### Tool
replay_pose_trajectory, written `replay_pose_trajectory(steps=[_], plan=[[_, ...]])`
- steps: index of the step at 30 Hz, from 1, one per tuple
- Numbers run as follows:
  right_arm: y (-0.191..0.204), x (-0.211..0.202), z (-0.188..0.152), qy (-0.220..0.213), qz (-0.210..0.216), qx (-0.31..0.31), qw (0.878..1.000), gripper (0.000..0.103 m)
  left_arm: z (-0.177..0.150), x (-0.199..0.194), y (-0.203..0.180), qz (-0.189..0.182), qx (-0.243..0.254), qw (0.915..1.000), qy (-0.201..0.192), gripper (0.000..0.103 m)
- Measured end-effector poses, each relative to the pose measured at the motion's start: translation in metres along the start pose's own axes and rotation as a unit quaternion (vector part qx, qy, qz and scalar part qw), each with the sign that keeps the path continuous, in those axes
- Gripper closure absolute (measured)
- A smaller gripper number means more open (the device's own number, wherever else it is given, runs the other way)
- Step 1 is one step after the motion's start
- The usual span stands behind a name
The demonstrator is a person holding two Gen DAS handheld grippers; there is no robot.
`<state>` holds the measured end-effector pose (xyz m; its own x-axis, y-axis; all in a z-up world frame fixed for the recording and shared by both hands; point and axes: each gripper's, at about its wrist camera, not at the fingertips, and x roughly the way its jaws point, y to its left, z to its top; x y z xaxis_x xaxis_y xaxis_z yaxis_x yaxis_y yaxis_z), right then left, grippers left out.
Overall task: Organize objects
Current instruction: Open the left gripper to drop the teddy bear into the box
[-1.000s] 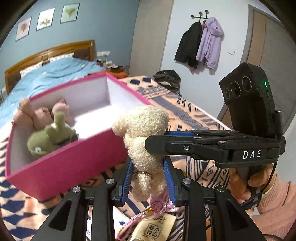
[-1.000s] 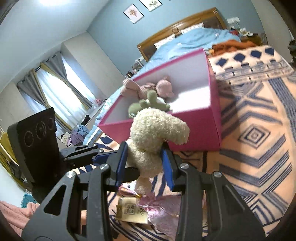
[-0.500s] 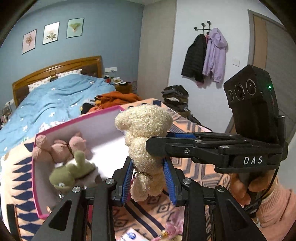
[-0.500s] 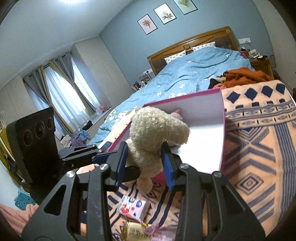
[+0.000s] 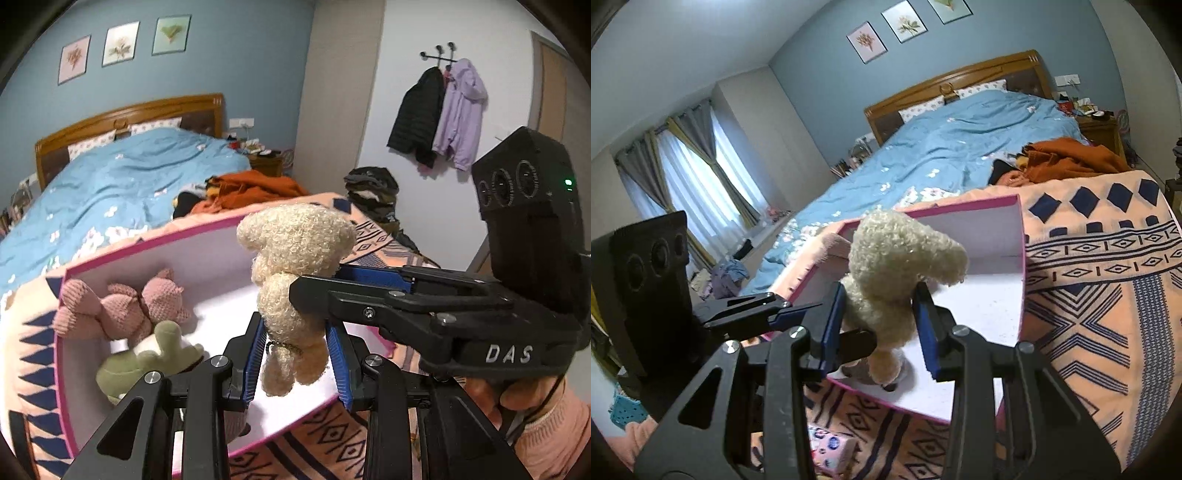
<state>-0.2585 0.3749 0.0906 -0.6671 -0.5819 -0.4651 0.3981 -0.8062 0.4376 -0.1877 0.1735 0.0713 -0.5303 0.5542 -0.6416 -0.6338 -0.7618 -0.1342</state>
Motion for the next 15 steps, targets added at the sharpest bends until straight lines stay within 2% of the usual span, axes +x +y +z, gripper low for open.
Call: replay_pose_trajectory(steps=[10,15], plan=[[-0.025,0.028,-0.01,0.035,-0.036,0.017,0.999,0.061,-0.01,0.047,0.016,0.015,-0.028,0.9983,0.049,0.069],[-0.026,0.027,-0.014,0.034,-0.048,0.015,0.998,0.061,-0.016,0.05,0.019,0.022,-0.031,0.9982,0.047,0.062]])
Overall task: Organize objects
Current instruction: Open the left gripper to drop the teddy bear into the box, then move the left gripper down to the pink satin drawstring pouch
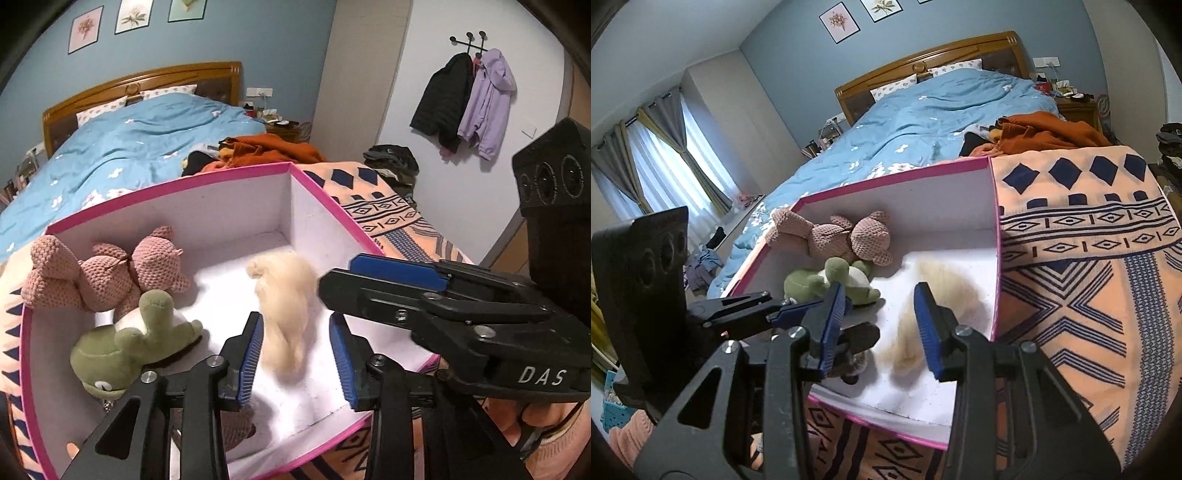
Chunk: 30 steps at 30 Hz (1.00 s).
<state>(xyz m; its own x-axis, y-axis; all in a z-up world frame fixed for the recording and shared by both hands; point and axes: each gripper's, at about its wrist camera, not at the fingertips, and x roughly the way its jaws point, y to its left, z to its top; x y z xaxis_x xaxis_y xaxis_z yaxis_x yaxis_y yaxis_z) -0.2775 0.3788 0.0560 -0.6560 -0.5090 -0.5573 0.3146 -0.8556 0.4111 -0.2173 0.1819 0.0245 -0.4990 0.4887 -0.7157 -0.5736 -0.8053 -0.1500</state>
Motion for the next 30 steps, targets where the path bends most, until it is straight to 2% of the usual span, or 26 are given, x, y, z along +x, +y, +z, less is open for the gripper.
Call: replay_pose_trajectory(steps=[8,13,17,22,30], plan=[[0.003,-0.022,-0.017,-0.009,0.02,-0.001,1.0,0.061,-0.013,-0.031,-0.003,0.009,0.01,0.999,-0.043,0.054],[0.005,-0.048,-0.035,-0.019,0.047,0.001,0.999,0.06,-0.034,-0.071,-0.013,-0.004,0.03,0.9956,-0.089,0.05],[0.004,-0.069,-0.051,-0.025,0.06,0.005,0.998,0.057,-0.05,-0.093,-0.022,-0.014,0.044,0.9934,-0.106,0.05],[0.0,-0.083,-0.081,-0.01,0.078,0.023,0.997,0.056,-0.072,-0.101,-0.03,-0.027,0.05,0.9934,-0.1,0.05],[-0.014,-0.089,-0.136,0.028,0.064,0.063,0.996,0.056,-0.115,-0.081,-0.037,-0.053,0.036,0.9967,-0.05,0.05]])
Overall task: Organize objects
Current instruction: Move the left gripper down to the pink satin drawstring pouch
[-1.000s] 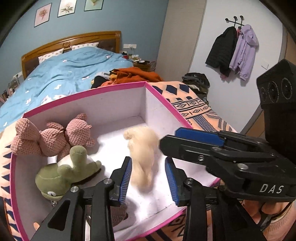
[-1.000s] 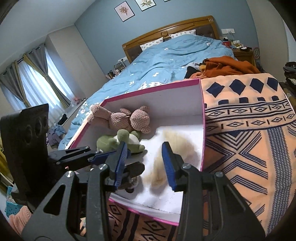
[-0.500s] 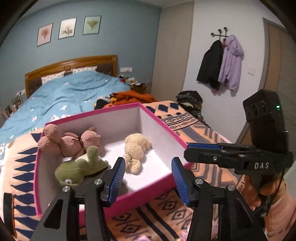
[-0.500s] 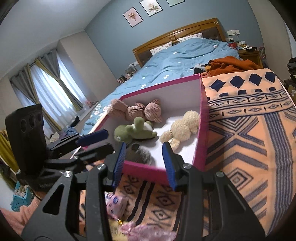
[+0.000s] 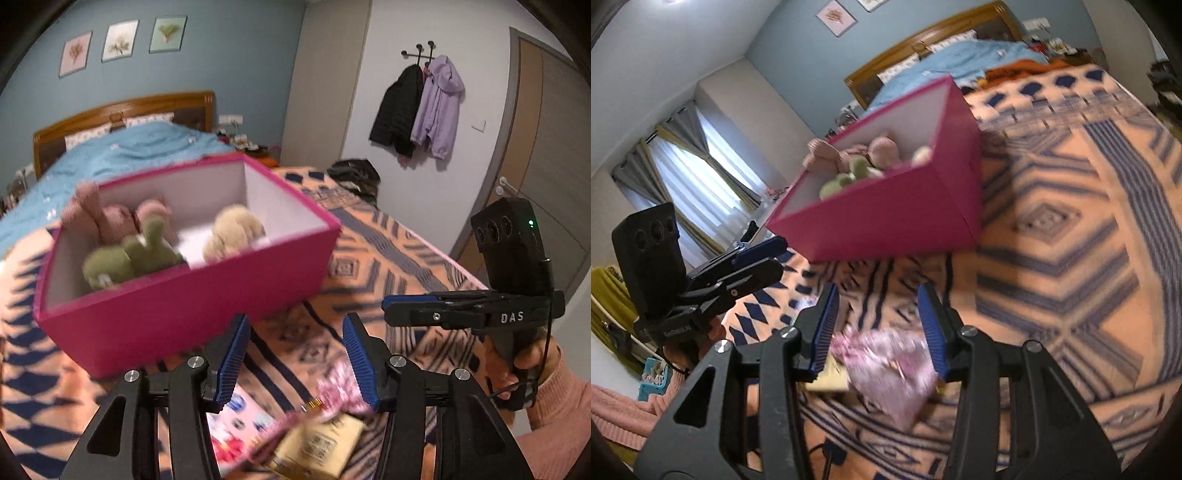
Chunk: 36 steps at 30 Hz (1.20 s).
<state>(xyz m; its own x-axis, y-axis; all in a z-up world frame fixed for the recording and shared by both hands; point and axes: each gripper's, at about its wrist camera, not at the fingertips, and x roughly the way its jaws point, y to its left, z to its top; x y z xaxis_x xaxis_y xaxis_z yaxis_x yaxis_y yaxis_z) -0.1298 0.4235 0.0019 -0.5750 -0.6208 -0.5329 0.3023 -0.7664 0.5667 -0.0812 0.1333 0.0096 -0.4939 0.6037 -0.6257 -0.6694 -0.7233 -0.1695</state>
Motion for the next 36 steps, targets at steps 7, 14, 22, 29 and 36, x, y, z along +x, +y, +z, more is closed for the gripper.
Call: replay_pose_trajectory(steps=[7,14,22,29,36], plan=[[-0.01,0.002,-0.029,0.022,-0.007,0.028,0.999,0.056,-0.026,0.016,-0.012,-0.011,-0.008,0.9991,0.04,0.05],[-0.015,0.004,-0.046,0.037,-0.011,0.047,0.998,0.05,-0.038,0.019,-0.017,-0.009,-0.008,0.9988,0.048,0.05],[-0.021,0.014,-0.057,0.053,-0.012,0.063,0.997,0.047,-0.046,0.029,-0.02,-0.012,-0.01,0.9973,0.072,0.05],[-0.017,0.021,-0.054,0.053,-0.004,0.06,0.997,0.046,-0.051,0.039,-0.017,-0.015,-0.023,0.9957,0.088,0.05],[-0.012,0.025,-0.054,0.054,-0.001,0.048,0.997,0.064,-0.052,0.048,-0.011,-0.027,-0.041,0.9934,0.103,0.055]])
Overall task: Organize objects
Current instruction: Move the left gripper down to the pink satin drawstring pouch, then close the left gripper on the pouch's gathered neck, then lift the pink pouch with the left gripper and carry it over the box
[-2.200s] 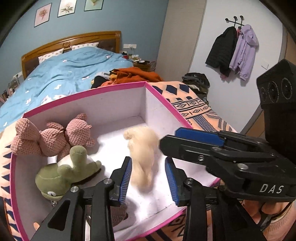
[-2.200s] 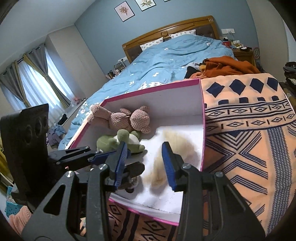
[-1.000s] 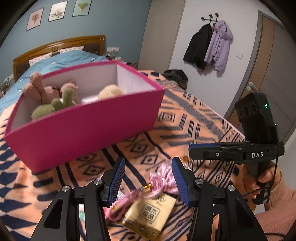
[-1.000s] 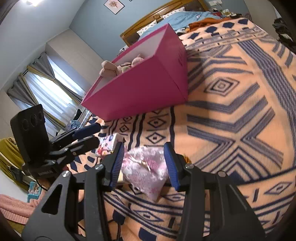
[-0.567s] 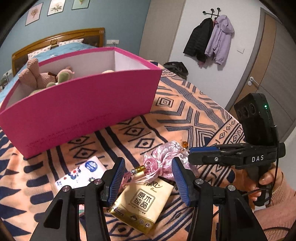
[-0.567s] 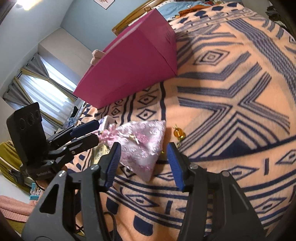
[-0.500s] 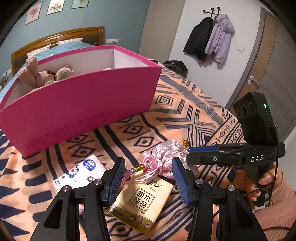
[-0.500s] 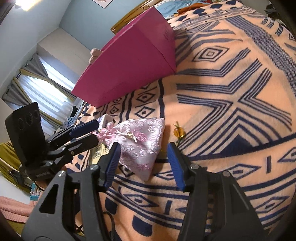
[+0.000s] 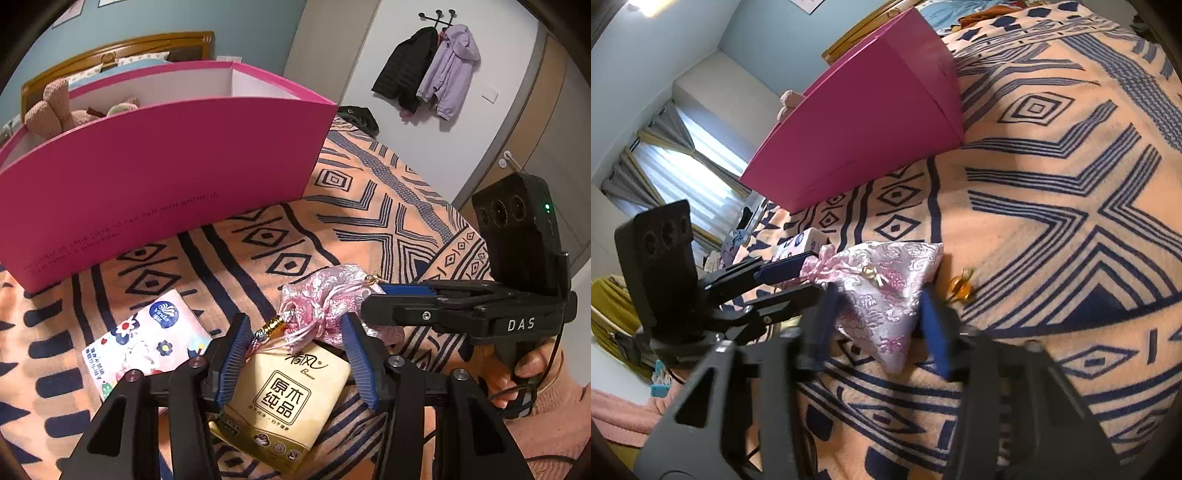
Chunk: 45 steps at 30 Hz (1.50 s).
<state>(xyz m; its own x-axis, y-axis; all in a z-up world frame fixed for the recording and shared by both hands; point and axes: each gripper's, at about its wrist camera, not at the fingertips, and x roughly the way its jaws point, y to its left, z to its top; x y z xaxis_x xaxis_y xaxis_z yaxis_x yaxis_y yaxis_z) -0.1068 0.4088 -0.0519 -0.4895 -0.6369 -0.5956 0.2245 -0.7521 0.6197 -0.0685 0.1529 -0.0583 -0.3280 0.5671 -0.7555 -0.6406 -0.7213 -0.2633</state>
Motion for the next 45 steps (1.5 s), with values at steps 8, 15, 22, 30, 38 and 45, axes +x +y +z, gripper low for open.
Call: replay_pose_trajectory(steps=[8,15,22,30,38,45], plan=[[0.006,-0.003,0.0,-0.01,-0.011,-0.018,1.0,0.079,0.002,0.001,-0.003,-0.017,0.003,0.9998,0.005,0.065],[0.01,-0.01,0.005,-0.026,-0.019,-0.036,0.999,0.08,0.006,-0.004,-0.007,-0.028,0.008,0.9996,-0.006,0.065],[0.025,-0.023,0.013,-0.046,-0.02,-0.06,0.997,0.08,0.016,-0.021,-0.014,-0.025,0.017,0.999,-0.034,0.065],[0.042,-0.033,0.025,-0.062,-0.02,-0.089,0.994,0.08,0.026,-0.041,-0.015,-0.018,0.02,0.9977,-0.062,0.065],[0.057,-0.042,0.035,-0.078,-0.016,-0.111,0.991,0.08,0.037,-0.056,-0.018,-0.007,0.022,0.9963,-0.082,0.065],[0.065,-0.047,0.044,-0.086,-0.011,-0.125,0.988,0.08,0.045,-0.065,-0.017,0.002,0.026,0.9949,-0.097,0.065]])
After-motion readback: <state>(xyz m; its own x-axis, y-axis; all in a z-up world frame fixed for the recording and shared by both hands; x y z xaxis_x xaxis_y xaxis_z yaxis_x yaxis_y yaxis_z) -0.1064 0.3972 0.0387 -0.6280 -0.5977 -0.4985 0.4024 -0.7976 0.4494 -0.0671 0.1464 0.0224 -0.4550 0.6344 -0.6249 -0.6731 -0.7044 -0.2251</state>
